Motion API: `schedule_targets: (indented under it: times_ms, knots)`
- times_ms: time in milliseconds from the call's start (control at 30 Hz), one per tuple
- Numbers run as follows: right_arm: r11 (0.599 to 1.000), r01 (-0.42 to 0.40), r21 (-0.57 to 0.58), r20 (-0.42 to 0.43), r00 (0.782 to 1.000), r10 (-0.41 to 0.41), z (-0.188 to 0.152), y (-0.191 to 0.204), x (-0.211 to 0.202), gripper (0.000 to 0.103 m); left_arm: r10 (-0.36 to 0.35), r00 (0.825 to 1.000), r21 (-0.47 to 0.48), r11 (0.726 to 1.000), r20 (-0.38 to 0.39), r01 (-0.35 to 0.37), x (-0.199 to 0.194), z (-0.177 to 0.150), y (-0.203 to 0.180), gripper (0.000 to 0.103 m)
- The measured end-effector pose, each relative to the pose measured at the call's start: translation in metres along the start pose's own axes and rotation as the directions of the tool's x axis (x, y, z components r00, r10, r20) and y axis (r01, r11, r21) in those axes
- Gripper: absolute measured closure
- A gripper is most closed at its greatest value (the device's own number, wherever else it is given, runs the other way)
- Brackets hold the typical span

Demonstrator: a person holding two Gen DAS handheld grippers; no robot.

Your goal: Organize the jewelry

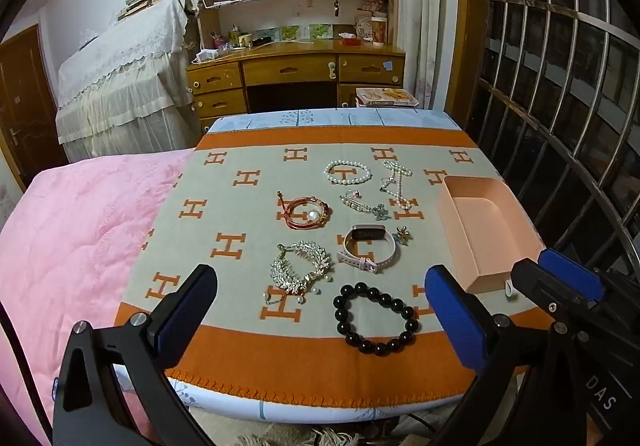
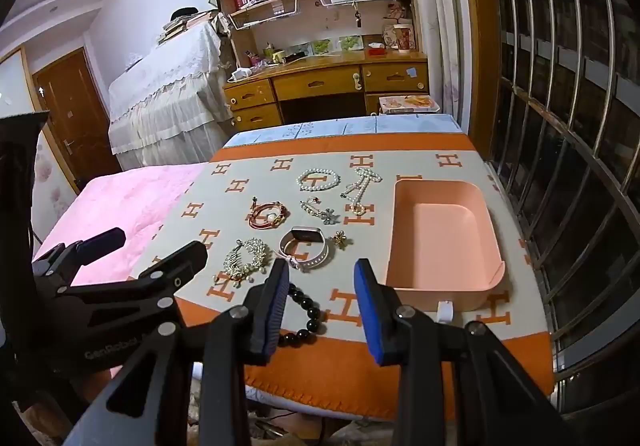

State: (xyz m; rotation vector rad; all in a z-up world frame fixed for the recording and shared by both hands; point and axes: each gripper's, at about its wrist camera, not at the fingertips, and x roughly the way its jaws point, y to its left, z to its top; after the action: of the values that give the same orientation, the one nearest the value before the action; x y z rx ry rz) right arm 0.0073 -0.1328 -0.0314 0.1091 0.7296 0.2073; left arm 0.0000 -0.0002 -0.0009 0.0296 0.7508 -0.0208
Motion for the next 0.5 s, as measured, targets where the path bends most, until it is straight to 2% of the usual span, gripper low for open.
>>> schedule_targets:
  times_ms: [200,500]
  knots:
    - [1.0,0.017,-0.02,0.008,1.0,-0.017,-0.006,0.006,-0.002,0.069,0.006,1.0,-0.001,1.0,0.003,-0.006,-0.004,-0.004,-0.001,0.001]
    - [1.0,-0.004,0.016,0.031,1.0,0.003,-0.015,0.007,-0.01,0.069,-0.005,1.0,0.016,1.0,0.024,0.005,-0.017,-0.014,0.002,0.001]
